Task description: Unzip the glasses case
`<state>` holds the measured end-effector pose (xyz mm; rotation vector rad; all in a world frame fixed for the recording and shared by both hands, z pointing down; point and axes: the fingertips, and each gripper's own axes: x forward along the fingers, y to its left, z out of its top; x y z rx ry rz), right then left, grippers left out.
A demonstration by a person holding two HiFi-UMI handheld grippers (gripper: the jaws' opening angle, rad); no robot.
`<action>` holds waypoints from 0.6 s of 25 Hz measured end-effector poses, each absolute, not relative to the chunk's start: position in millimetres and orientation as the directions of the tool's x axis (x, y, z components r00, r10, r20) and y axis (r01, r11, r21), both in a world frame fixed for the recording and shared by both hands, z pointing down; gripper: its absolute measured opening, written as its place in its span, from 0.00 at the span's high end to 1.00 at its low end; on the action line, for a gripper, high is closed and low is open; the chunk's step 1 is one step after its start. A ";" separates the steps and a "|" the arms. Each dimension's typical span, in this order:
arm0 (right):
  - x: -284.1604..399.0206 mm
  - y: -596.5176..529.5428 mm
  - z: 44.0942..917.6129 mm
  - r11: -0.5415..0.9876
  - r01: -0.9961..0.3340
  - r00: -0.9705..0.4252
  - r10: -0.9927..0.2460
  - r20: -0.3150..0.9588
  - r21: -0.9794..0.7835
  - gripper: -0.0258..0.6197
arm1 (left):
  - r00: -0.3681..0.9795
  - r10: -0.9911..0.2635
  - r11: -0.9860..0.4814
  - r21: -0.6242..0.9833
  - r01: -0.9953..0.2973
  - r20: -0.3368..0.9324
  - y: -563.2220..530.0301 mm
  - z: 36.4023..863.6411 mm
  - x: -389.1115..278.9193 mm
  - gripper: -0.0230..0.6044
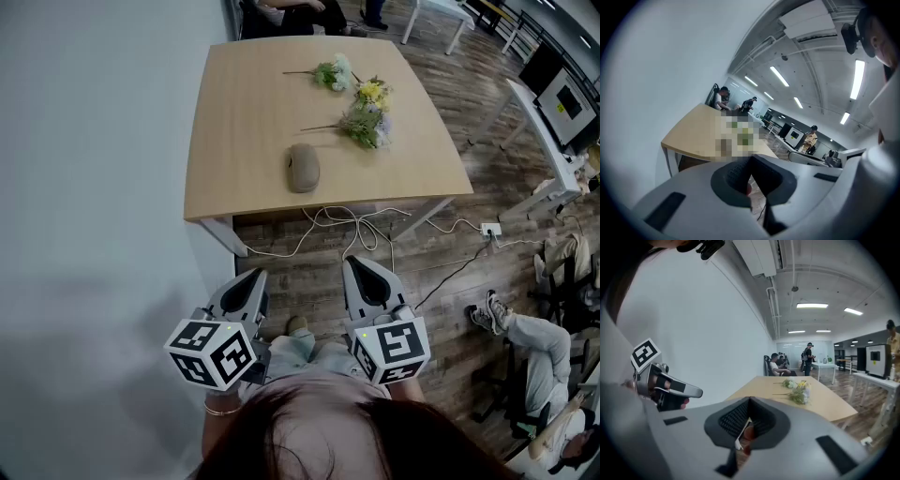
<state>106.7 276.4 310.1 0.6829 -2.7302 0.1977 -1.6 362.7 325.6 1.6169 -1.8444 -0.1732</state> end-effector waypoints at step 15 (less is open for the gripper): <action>49.9 256.7 318.2 0.877 -0.480 -0.823 -0.435 0.365 -0.036 0.94 | 0.026 -0.918 0.211 0.542 -0.813 0.395 335.4 338.9 -55.2 0.98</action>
